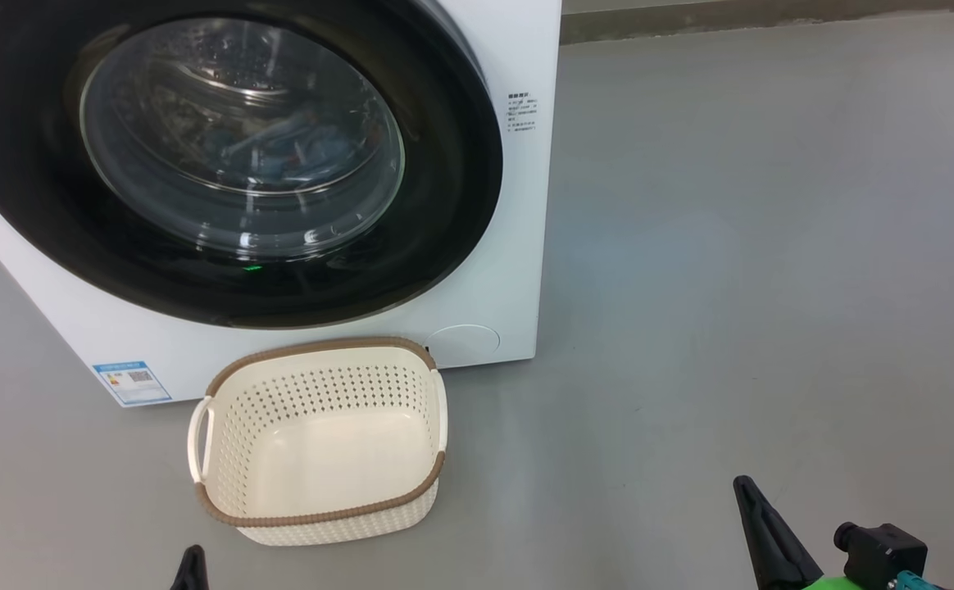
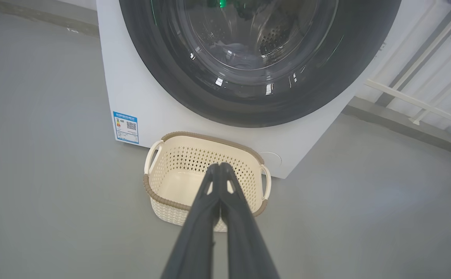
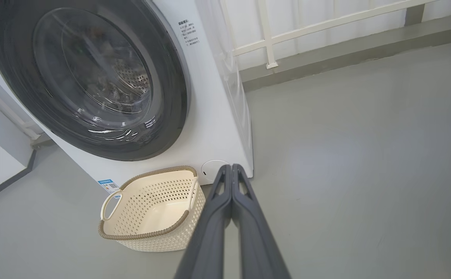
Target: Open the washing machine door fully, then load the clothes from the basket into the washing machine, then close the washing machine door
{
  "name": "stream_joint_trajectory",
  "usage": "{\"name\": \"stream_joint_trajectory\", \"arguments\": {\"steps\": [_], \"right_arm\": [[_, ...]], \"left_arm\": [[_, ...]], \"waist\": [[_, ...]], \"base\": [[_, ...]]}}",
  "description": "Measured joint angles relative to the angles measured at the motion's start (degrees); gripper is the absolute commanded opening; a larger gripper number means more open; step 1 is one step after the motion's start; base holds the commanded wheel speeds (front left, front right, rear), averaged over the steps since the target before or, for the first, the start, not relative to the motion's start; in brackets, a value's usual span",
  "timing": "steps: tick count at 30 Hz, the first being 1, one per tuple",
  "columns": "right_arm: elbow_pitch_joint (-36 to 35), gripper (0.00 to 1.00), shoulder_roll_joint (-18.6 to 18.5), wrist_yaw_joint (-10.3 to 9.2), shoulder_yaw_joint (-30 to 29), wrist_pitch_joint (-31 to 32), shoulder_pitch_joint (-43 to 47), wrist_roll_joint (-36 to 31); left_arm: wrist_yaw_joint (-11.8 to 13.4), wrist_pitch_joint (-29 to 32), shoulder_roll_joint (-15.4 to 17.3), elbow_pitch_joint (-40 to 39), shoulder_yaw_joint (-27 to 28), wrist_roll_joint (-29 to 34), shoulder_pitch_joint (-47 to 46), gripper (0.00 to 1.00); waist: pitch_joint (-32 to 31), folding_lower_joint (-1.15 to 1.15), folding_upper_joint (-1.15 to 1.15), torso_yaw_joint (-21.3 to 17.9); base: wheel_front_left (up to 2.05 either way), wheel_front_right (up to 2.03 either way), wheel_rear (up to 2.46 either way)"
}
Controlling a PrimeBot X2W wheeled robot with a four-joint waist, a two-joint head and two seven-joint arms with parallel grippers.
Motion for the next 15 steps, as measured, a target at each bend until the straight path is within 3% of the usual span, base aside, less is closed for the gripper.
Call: {"name": "stream_joint_trajectory", "arguments": {"steps": [15], "right_arm": [[0.0, 0.00, -0.2, -0.01, -0.4, 2.1, -0.2, 10.0]], "left_arm": [[-0.1, 2.3, 0.1, 0.5, 0.4, -8.9, -0.5, 0.00]], "waist": [[0.0, -0.01, 0.00, 0.3]], "base": [[0.00, 0.00, 0.00]]}}
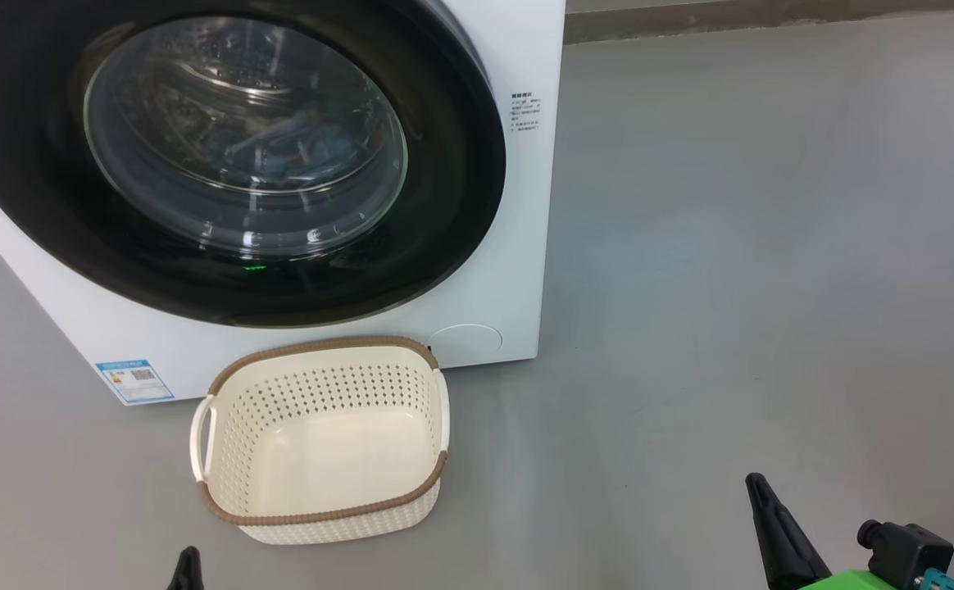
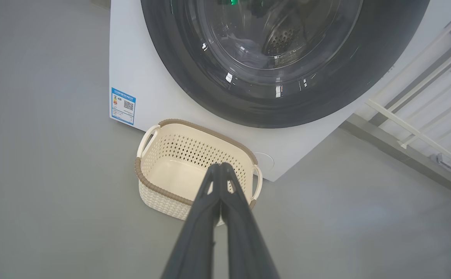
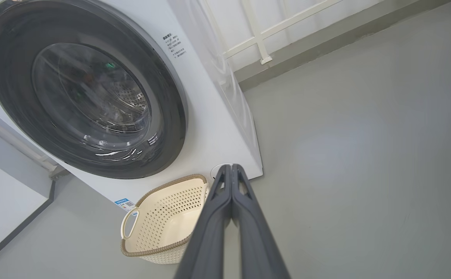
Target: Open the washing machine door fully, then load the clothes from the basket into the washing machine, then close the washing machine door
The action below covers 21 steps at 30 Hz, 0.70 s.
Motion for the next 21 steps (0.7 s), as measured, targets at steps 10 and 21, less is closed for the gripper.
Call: {"name": "stream_joint_trajectory", "arguments": {"steps": [10, 21], "right_arm": [[0.0, 0.00, -0.1, 0.00, -0.8, 1.7, -0.2, 7.2], [0.1, 0.00, -0.3, 0.00, -1.3, 3.2, -1.3, 14.4]], "left_arm": [[-0.4, 1.9, 0.1, 0.4, 0.4, -6.7, -1.3, 0.00], [-0.4, 3.7, 0.2, 0.7, 0.7, -13.4, -2.5, 0.00]], "waist": [[0.0, 0.00, 0.00, 0.2], [0.0, 0.00, 0.00, 0.4]], "base": [[0.00, 0.00, 0.00], [0.00, 0.00, 0.00]]}}
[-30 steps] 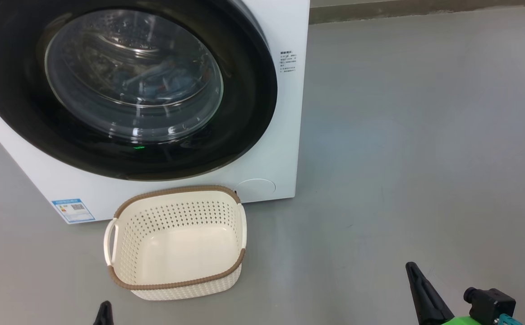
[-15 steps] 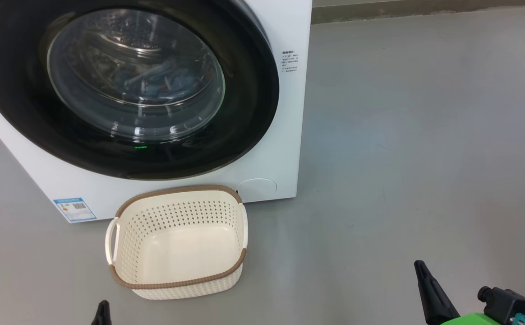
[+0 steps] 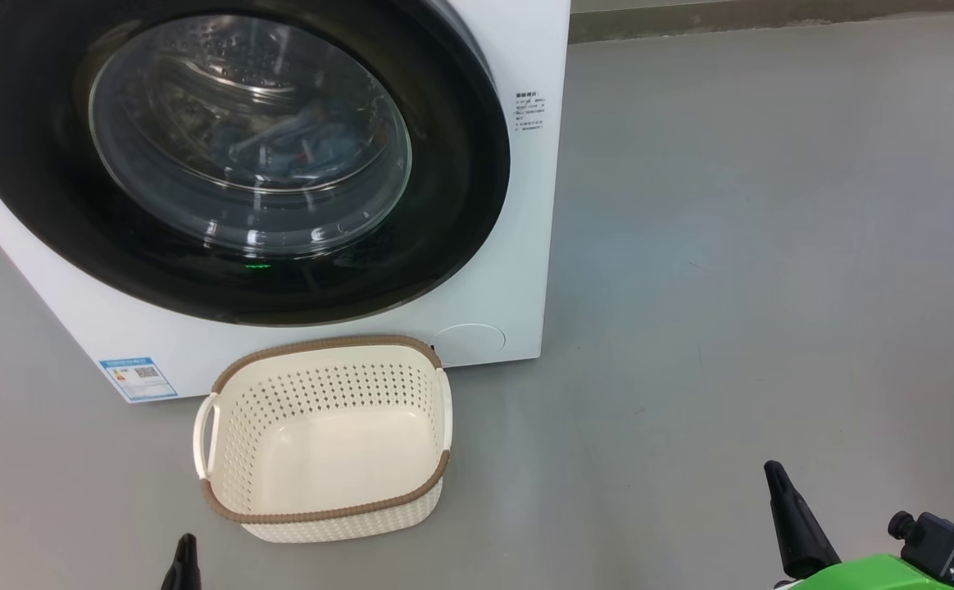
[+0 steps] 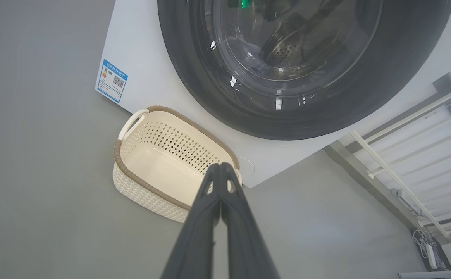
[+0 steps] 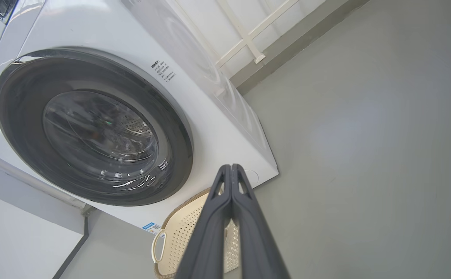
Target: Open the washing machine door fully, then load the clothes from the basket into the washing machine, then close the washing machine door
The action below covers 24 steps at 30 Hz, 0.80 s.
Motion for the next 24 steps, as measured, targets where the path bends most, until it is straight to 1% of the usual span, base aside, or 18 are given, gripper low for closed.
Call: {"name": "stream_joint_trajectory", "arguments": {"steps": [24], "right_arm": [[0.1, 0.00, -0.2, 0.00, -1.5, 3.9, -1.2, 15.0]], "left_arm": [[-0.5, 3.8, 0.1, 0.7, 0.6, -13.9, -2.1, 0.00]], "waist": [[0.0, 0.00, 0.00, 0.4]], "base": [[0.00, 0.00, 0.00]]}}
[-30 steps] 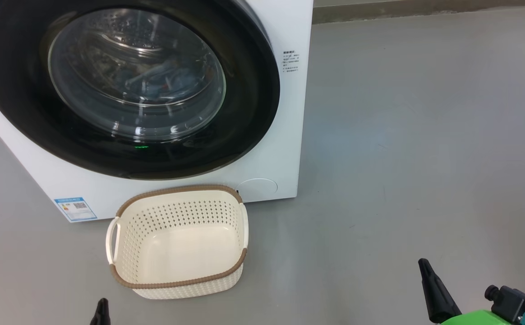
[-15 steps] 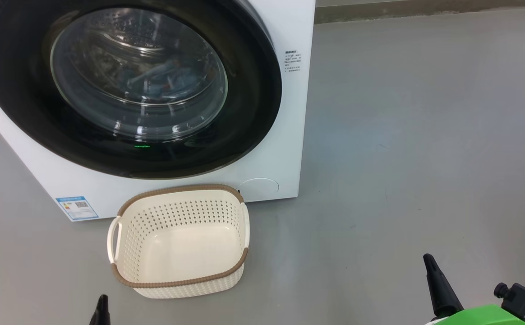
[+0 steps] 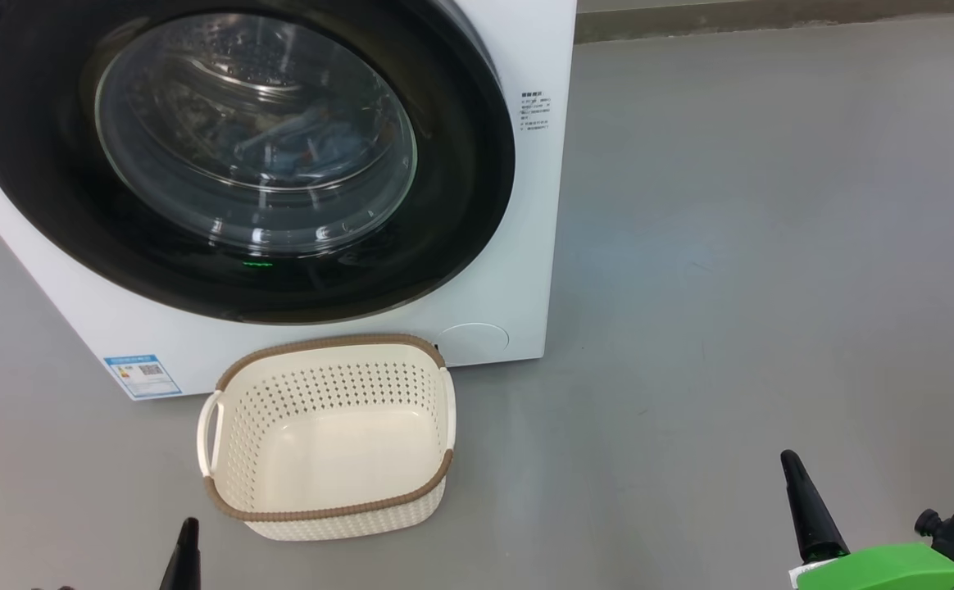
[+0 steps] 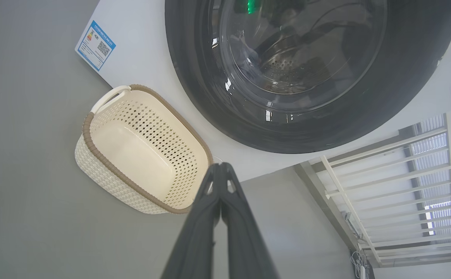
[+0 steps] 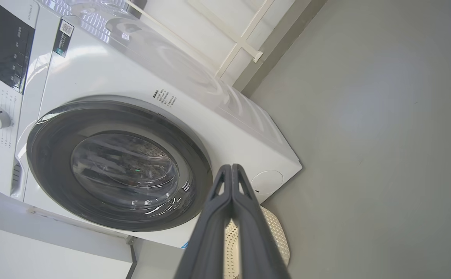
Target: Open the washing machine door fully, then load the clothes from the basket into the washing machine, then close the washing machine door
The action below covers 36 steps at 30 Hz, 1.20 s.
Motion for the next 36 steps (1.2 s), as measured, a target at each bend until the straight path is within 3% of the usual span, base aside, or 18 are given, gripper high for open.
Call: {"name": "stream_joint_trajectory", "arguments": {"steps": [36], "right_arm": [[0.1, 0.00, -0.1, -0.25, -2.3, 6.0, -2.3, 22.8]], "left_arm": [[-0.9, 5.9, 0.3, 1.1, 1.2, -21.7, -4.0, 0.00]], "waist": [[0.0, 0.00, 0.00, 0.6]], "base": [[0.00, 0.00, 0.00]]}}
